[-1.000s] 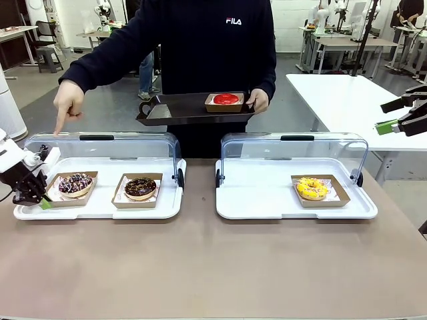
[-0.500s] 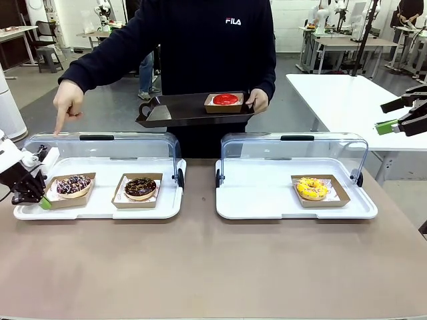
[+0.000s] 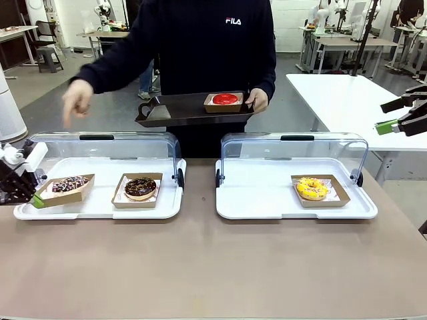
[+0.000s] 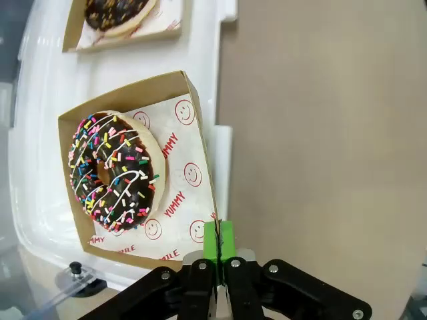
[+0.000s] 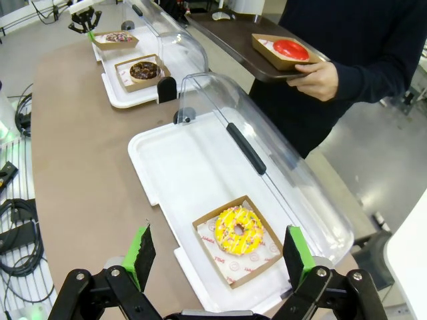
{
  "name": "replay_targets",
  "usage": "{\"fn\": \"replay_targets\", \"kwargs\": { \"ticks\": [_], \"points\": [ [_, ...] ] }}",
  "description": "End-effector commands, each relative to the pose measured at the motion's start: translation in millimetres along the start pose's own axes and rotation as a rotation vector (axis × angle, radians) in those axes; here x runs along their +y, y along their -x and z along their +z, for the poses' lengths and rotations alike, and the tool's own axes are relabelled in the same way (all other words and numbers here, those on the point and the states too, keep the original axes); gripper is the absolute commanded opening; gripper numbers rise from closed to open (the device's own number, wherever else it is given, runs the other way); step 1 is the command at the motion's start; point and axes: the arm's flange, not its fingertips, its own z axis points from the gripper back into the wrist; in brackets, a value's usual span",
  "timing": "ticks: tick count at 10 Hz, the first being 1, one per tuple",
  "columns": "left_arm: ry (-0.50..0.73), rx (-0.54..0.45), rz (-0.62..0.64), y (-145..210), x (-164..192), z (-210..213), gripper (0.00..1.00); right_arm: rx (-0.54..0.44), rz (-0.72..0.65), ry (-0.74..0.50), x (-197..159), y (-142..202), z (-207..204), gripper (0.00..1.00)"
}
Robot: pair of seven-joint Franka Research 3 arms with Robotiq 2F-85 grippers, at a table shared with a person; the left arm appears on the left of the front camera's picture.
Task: Provide the desired donut to the person.
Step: Pick up and lift the Paper togo box containing the Donut pointed at by the person.
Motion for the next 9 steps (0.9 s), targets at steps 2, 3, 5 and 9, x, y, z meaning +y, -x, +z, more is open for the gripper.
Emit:
{"fn": "replay_targets", "kwargs": {
  "ticks": [2,3,5,9],
  "points": [
    [-0.013,-0.013,0.002,-7,-49,35,0.0,0.0,0.013,-0.01,1,2,0,1.0],
    [-0.02,-0.006,0.004,-9,-61,48,0.0,0.0,0.013,-0.01,1,2,0,1.0],
    [-0.05,0.006,-0.002,-10,-80,83,0.0,0.0,0.013,-0.01,1,2,0,1.0],
    [-0.087,-0.023,-0.051,-19,-106,150,0.0,0.0,0.013,-0.01,1,2,0,1.0]
  ]
}}
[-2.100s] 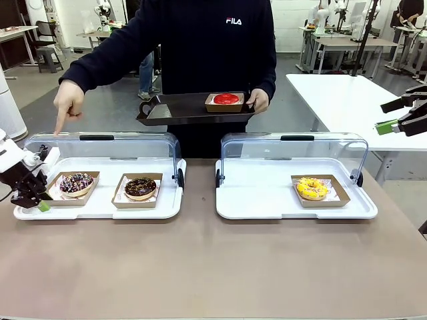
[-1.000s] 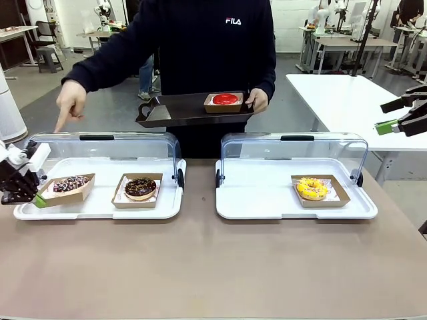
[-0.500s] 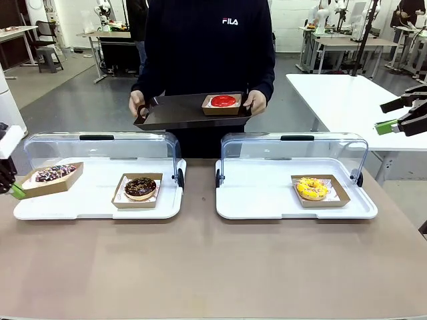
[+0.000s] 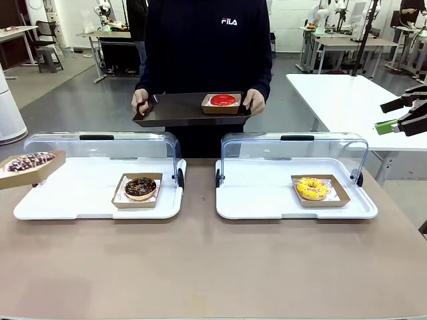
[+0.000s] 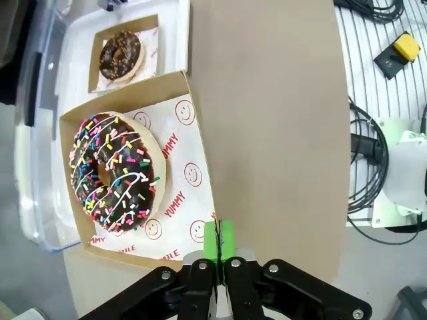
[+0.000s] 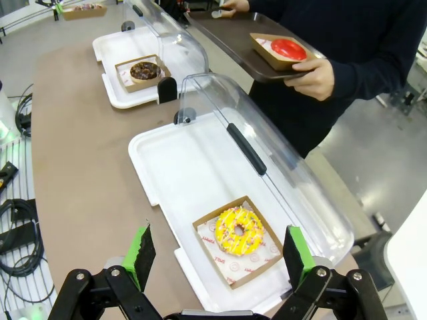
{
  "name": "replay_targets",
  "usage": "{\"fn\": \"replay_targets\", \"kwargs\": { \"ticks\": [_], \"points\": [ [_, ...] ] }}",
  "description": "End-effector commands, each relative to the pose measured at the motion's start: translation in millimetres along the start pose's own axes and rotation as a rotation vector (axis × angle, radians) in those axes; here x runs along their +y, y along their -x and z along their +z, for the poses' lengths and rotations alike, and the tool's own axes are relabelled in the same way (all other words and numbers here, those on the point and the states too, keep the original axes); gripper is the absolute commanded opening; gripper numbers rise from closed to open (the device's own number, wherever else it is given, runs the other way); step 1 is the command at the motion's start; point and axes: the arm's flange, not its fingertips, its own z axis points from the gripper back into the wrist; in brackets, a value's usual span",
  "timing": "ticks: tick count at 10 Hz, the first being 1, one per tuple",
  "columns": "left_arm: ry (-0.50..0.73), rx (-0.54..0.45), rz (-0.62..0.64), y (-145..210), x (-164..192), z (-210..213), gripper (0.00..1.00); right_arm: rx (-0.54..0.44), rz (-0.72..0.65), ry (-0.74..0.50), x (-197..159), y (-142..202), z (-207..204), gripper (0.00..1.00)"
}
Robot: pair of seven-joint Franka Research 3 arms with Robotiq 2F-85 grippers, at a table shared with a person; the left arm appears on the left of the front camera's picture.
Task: Provide the desired donut to the person.
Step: Pick up and lift the Paper togo box containing the Donut pointed at by the person.
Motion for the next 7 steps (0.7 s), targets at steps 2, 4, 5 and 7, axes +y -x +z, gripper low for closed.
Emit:
{"fn": "replay_targets", "kwargs": {
  "ticks": [2,4,5,7],
  "points": [
    [-0.094,0.001,-0.031,-9,-33,21,0.0,0.001,0.013,-0.009,1,2,0,1.0],
    [-0.168,0.021,-0.086,-19,-32,38,0.0,0.001,0.013,-0.009,1,2,0,1.0],
    [-0.179,0.017,-0.088,-21,-30,41,0.0,0.001,0.013,-0.009,1,2,0,1.0],
    [-0.156,-0.002,-0.082,-19,-24,55,0.0,0.001,0.013,-0.009,1,2,0,1.0]
  ]
}}
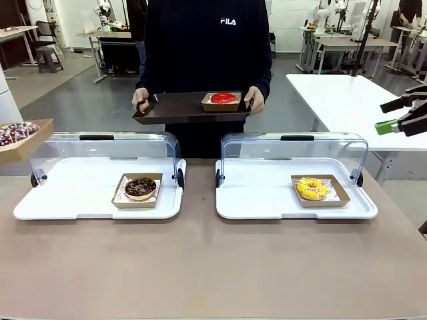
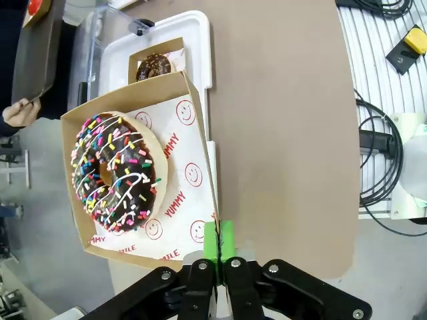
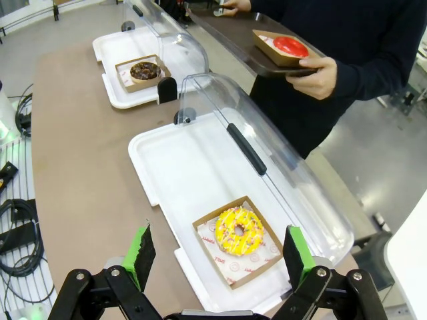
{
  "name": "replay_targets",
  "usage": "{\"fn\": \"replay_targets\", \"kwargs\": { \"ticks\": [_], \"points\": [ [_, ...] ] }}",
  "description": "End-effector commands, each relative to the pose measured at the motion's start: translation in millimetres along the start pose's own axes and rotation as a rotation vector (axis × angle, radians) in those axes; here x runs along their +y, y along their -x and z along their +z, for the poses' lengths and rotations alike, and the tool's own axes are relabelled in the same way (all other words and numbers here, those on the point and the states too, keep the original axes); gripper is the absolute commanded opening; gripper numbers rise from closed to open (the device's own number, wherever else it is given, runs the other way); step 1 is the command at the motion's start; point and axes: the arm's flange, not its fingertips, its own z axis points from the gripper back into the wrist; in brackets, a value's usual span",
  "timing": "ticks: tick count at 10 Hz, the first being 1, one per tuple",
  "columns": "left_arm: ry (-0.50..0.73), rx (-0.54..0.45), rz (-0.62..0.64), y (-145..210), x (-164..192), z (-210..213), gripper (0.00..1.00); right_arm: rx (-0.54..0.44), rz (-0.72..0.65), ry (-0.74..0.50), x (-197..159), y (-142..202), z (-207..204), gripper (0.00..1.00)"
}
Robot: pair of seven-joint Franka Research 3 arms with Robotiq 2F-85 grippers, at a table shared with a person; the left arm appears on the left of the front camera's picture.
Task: Provide the desired donut to the person.
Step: Pick up and lift the Paper togo box containing the Donut pointed at by the person, then place the picked Paper togo box onto the Handle tray extended by the person.
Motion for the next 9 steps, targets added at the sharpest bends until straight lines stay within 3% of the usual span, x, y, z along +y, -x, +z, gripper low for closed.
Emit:
{"fn": "replay_targets", "kwargs": {
  "ticks": [1,9],
  "points": [
    [-0.012,0.007,0.011,2.1,-0.3,3.8,0.0,0.001,0.013,-0.009,1.4,1.8,0.3,1.0],
    [-0.012,0.007,0.011,2.1,-0.3,3.8,0.0,0.001,0.013,-0.009,1.4,1.8,0.3,1.0]
  ]
}}
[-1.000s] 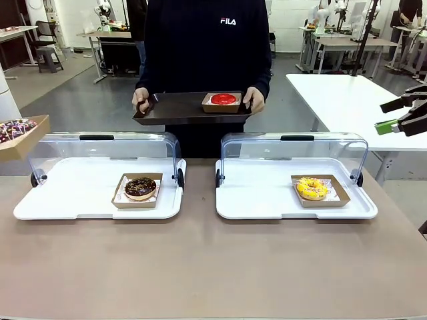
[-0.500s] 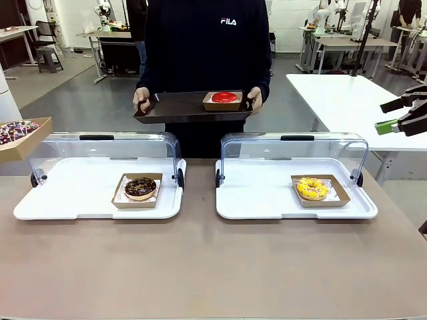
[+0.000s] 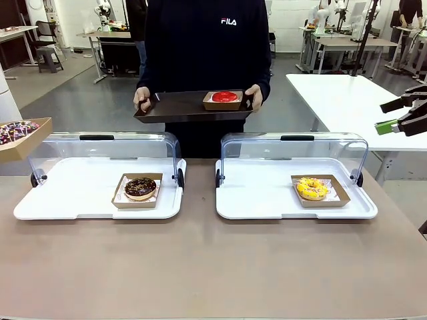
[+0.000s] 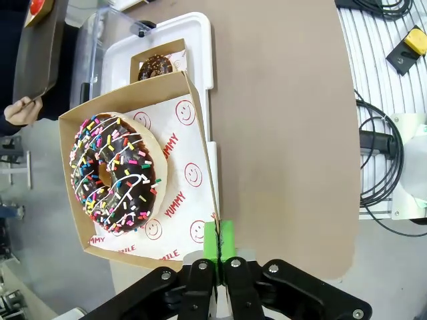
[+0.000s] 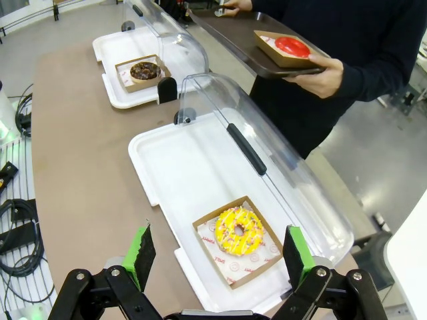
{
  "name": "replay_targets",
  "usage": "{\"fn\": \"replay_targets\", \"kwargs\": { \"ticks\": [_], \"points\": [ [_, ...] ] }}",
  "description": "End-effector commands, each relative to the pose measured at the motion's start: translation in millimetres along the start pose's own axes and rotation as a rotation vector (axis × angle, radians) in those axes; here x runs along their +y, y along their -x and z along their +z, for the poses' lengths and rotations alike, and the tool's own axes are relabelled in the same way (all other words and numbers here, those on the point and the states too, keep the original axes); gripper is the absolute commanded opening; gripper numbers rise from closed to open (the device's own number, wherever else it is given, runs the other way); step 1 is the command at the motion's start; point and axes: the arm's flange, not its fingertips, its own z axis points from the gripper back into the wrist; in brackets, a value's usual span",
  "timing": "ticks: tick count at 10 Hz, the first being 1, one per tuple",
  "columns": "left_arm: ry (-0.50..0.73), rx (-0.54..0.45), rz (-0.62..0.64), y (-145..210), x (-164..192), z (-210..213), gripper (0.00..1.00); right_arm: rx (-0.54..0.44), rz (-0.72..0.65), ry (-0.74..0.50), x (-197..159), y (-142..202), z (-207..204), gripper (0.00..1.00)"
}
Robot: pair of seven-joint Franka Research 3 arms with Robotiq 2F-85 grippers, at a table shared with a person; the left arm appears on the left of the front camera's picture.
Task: Provide the desired donut to the person.
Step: Place the picked Paper togo box onto the Handle tray extended by the person.
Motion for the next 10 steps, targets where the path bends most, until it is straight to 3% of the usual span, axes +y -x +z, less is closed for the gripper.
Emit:
{"fn": "replay_targets", "kwargs": {
  "ticks": [1,10],
  "points": [
    [-0.007,0.013,0.011,0.1,0.5,1.8,0.0,0.001,0.013,-0.009,1.4,1.8,0.3,1.0],
    [-0.007,0.013,0.011,0.1,0.5,1.8,0.0,0.001,0.013,-0.009,1.4,1.8,0.3,1.0]
  ]
}}
